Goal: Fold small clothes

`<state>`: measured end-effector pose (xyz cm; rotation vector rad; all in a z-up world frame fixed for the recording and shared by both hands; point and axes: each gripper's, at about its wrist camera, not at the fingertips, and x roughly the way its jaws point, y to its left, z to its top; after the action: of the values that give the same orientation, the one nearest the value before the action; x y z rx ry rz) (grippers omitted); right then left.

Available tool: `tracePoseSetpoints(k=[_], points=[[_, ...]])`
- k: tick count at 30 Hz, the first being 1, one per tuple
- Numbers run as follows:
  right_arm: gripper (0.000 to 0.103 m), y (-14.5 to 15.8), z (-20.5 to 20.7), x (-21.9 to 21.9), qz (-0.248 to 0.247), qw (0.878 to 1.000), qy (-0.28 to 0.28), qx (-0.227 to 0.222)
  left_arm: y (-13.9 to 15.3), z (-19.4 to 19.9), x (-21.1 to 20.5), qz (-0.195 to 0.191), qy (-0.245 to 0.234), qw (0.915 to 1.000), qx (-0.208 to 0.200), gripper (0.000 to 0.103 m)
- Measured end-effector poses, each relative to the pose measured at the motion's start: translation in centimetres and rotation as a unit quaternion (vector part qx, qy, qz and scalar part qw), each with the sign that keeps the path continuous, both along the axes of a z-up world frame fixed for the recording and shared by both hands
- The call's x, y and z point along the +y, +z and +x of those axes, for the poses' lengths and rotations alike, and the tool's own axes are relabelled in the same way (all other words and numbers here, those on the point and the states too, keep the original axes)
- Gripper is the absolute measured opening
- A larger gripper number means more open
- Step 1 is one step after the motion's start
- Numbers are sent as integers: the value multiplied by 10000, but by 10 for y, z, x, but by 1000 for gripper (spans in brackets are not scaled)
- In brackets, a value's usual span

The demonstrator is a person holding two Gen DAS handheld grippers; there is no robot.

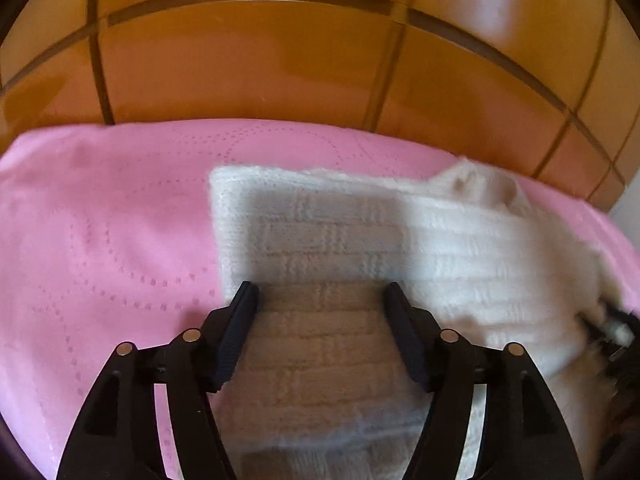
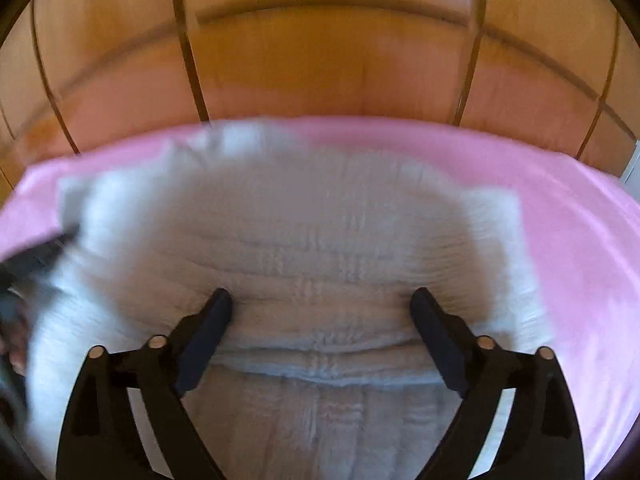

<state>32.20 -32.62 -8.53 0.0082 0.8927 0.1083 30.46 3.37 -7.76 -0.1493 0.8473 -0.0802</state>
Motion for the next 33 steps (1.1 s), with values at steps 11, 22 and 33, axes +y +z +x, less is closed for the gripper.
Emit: tracePoseSetpoints(k=[11,22,33], points=[[98,3,-5,-11,214,9998,16,-43,37,-71,-12,84,355,9984,-431,77],[101,28,-51,-17,427,9987,-230,-173,48,-150,-15,96,193,9983,-540,80],[101,20,-129,-27,407,9987,-154,270,38,-191,-5,127,302,9985,-427,81]])
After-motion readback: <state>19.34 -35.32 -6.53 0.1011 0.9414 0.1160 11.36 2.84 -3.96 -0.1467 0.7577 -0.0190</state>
